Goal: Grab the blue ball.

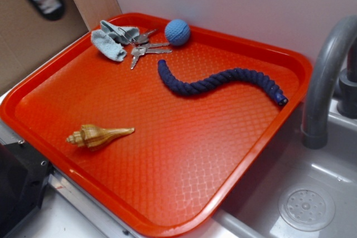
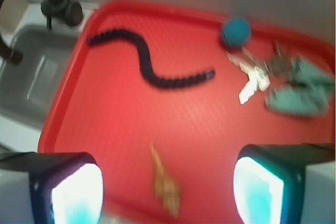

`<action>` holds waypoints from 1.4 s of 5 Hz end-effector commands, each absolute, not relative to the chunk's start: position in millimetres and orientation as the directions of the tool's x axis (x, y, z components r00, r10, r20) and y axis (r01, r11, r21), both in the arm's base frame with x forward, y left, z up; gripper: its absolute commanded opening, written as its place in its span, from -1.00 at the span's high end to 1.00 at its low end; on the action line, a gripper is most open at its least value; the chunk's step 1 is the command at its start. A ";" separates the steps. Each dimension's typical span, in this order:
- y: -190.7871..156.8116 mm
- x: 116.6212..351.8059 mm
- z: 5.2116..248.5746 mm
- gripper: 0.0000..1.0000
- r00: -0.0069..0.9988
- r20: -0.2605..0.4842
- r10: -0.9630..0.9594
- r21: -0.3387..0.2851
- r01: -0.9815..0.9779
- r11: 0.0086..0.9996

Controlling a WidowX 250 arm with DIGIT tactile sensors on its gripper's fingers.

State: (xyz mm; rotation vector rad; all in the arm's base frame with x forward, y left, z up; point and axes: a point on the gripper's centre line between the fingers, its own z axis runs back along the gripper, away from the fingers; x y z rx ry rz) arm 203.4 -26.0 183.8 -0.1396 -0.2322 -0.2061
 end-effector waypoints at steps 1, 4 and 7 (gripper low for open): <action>11.7 275.8 133.2 -1.00 0.941 0.333 -0.067 -0.067 0.094 0.993; 34.2 330.0 72.6 -1.00 0.903 0.425 0.069 -0.037 -0.059 0.998; 20.1 363.7 61.4 -0.88 0.931 0.358 -0.075 -0.064 0.105 0.992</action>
